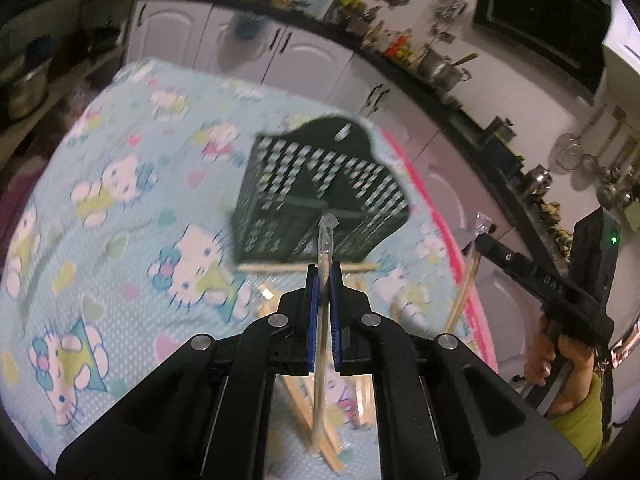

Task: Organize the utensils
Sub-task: 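Lift the chopstick with the left tool and lower it into the green caddy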

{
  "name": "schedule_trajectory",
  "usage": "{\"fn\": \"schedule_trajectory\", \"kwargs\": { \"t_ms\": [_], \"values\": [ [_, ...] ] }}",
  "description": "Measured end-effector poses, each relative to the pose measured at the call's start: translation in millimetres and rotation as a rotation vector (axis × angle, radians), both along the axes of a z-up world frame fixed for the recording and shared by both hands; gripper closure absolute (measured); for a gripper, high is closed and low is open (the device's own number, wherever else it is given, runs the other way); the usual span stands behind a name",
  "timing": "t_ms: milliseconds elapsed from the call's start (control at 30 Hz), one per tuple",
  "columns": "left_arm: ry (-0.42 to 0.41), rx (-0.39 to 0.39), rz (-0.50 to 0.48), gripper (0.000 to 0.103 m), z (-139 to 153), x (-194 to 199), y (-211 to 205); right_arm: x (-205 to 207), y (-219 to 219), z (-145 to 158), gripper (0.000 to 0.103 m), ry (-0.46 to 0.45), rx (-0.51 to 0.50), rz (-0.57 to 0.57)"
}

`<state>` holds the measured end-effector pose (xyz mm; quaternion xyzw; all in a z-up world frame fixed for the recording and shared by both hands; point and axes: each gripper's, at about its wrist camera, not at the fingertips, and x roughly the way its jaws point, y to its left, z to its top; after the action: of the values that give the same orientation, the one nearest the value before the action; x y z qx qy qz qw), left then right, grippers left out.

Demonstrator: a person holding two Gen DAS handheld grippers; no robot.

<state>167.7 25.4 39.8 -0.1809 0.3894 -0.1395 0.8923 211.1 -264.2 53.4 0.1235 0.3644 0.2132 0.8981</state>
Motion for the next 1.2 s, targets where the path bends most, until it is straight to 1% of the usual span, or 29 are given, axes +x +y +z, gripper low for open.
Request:
{"fn": "schedule_trajectory", "kwargs": {
  "t_ms": [233,467,667,833,1000,1200],
  "values": [
    [-0.113,0.026,-0.038,0.1,43,6,-21,-20,8,43,0.097,-0.123,0.004,0.026],
    [-0.196,0.043,-0.062,0.1,79,15,-35,-29,13,85,0.097,-0.255,-0.002,0.009],
    [-0.279,0.052,-0.06,0.1,114,24,-42,-26,12,116,0.097,-0.32,0.031,-0.001],
    [-0.332,0.06,-0.05,0.1,144,34,-44,-22,15,144,0.097,-0.385,0.019,-0.019],
    [-0.385,0.081,-0.036,0.1,171,43,-45,-11,16,160,0.097,-0.403,0.036,-0.034],
    [-0.42,0.1,-0.007,0.1,190,59,-42,0,19,177,0.097,-0.442,0.048,-0.039]
  ]
}}
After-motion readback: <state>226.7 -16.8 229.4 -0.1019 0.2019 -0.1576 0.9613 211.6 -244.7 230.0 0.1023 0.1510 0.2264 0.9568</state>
